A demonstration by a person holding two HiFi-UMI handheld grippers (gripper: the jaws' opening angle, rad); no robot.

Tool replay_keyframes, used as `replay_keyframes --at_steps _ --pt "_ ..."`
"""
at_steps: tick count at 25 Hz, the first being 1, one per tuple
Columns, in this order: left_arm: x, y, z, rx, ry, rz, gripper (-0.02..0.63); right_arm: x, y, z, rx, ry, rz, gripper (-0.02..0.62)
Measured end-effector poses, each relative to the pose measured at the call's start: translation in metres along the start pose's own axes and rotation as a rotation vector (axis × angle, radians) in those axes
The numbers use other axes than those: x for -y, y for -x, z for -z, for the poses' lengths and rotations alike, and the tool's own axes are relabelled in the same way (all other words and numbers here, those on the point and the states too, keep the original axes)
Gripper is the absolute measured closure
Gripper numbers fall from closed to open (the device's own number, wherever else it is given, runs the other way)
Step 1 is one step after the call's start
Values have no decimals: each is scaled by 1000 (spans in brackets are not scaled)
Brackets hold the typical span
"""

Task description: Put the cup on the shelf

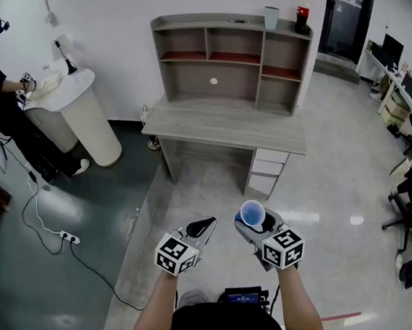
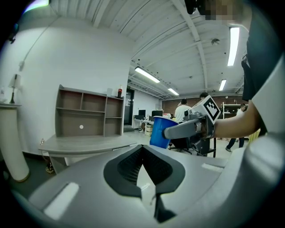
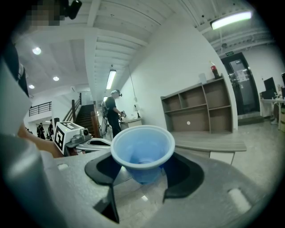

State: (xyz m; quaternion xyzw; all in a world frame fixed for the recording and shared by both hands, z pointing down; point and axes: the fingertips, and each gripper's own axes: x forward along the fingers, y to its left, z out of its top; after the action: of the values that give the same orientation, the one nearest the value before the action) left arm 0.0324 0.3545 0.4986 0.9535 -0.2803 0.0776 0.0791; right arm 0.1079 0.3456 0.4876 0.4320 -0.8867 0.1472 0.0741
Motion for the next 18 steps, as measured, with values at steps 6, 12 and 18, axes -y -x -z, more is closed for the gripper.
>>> replay_keyframes --at_steps 6,12,18 --pt "-3 -1 4 -6 10 -18 606 4 -4 2 -13 -5 -9 310" --pt "-28 -2 19 -18 40 -36 606 7 -27 10 -32 -9 -13 310" --pt "-71 -21 15 -1 49 -48 606 30 -56 3 -44 -10 14 310"
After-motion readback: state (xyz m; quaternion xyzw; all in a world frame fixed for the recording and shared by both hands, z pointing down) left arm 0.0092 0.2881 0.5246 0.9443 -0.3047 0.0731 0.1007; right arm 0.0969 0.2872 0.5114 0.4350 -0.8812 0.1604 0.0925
